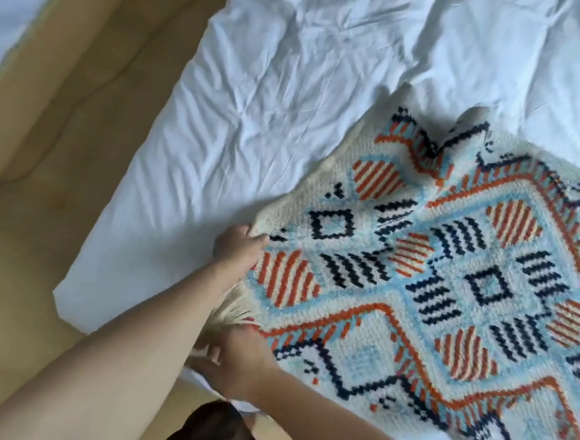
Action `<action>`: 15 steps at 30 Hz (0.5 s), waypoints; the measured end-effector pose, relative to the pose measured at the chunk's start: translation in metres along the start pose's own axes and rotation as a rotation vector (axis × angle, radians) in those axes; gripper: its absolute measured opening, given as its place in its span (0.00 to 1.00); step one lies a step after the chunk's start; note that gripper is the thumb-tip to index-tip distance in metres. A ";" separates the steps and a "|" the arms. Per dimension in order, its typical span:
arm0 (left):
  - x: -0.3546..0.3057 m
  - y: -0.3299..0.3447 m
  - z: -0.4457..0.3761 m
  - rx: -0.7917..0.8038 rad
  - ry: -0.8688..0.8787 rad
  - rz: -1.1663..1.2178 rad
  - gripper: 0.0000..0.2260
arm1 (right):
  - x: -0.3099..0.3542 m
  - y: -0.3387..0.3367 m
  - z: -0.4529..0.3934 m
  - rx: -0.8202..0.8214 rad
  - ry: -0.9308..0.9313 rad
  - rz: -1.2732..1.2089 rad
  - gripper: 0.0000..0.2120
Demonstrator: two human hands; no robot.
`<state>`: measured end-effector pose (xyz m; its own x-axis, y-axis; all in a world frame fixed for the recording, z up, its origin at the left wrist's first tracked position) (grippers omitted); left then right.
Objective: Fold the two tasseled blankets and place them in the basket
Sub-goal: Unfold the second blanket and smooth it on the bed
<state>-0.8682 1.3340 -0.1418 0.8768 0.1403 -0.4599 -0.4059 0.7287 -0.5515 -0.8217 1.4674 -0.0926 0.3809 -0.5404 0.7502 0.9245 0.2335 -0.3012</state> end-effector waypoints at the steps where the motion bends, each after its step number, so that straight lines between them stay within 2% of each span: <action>1: 0.001 -0.016 -0.007 -0.064 -0.004 -0.023 0.13 | -0.008 -0.038 -0.002 -0.150 0.019 -0.049 0.14; 4: 0.007 -0.051 -0.021 -0.127 -0.018 -0.125 0.10 | -0.031 -0.153 -0.011 -0.575 0.107 -0.160 0.15; 8: 0.025 -0.055 -0.017 -0.012 -0.040 -0.285 0.11 | -0.037 -0.273 -0.057 -0.850 0.152 -0.076 0.14; 9: 0.031 -0.050 -0.015 0.031 -0.052 -0.318 0.09 | -0.039 -0.299 -0.072 -0.903 0.175 -0.033 0.17; 11: 0.038 -0.042 -0.016 0.066 -0.060 -0.356 0.11 | -0.056 -0.344 -0.102 -0.935 0.317 0.023 0.31; 13: 0.036 -0.033 -0.020 0.109 -0.043 -0.416 0.15 | -0.086 -0.375 -0.124 -0.890 0.508 -0.022 0.47; 14: 0.034 -0.028 -0.024 0.133 -0.034 -0.435 0.13 | -0.100 -0.386 -0.133 -0.869 0.568 -0.048 0.50; 15: 0.031 -0.023 -0.029 0.164 -0.035 -0.426 0.11 | -0.111 -0.394 -0.139 -0.846 0.608 -0.056 0.49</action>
<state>-0.8386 1.3025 -0.1634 0.9660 -0.1746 -0.1906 0.0368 0.8226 -0.5674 -1.2260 1.3228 -0.1392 0.0624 -0.9038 0.4234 0.5586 -0.3200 -0.7652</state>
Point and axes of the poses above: each hand's wrist, its own z-axis away from the middle knuckle, its own y-axis out of the palm, x = y × z, the point moved 10 cm from there along -z, towards the middle knuckle, and after that the axes turned 6 degrees about -z, right-handed, at the moved point
